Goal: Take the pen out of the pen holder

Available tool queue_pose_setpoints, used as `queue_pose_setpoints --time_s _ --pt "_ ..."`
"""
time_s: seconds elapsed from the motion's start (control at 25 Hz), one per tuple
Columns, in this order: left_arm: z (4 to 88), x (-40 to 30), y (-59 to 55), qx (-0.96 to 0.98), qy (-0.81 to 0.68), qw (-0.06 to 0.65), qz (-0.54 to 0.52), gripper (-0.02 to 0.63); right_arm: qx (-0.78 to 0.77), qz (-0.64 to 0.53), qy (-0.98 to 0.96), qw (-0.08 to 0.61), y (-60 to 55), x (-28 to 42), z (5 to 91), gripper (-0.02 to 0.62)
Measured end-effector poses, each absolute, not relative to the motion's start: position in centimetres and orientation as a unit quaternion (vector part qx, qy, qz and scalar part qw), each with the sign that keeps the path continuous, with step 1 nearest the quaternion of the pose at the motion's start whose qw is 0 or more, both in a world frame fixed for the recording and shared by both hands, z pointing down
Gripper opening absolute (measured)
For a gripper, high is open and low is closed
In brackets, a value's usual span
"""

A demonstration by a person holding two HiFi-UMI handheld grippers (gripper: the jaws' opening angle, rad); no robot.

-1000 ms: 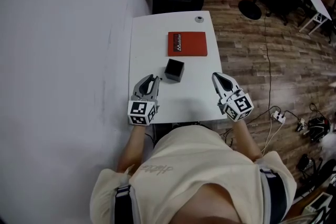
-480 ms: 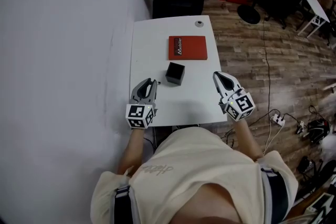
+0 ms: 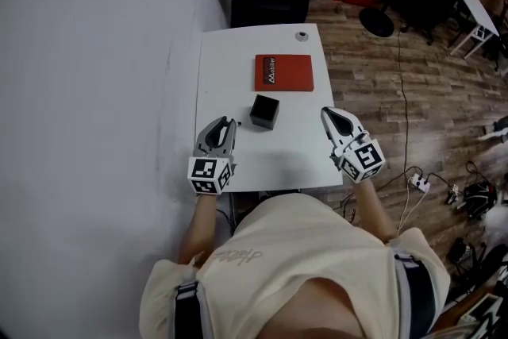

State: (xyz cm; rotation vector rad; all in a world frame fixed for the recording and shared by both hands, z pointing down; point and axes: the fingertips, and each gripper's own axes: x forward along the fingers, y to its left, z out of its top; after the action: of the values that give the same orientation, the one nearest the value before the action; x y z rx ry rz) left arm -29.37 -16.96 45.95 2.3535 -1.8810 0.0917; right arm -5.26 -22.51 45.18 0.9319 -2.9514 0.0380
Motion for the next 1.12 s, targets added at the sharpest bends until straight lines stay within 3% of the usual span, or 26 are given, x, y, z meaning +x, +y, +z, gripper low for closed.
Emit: queue_pose_setpoints --time_s 1.12 --pt "47.1 -28.9 -16.8 0.779 -0.622 0.075 0.024 0.087 0.301 0.037 -0.952 0.028 -21.8 -4.9 47.6 0.006"
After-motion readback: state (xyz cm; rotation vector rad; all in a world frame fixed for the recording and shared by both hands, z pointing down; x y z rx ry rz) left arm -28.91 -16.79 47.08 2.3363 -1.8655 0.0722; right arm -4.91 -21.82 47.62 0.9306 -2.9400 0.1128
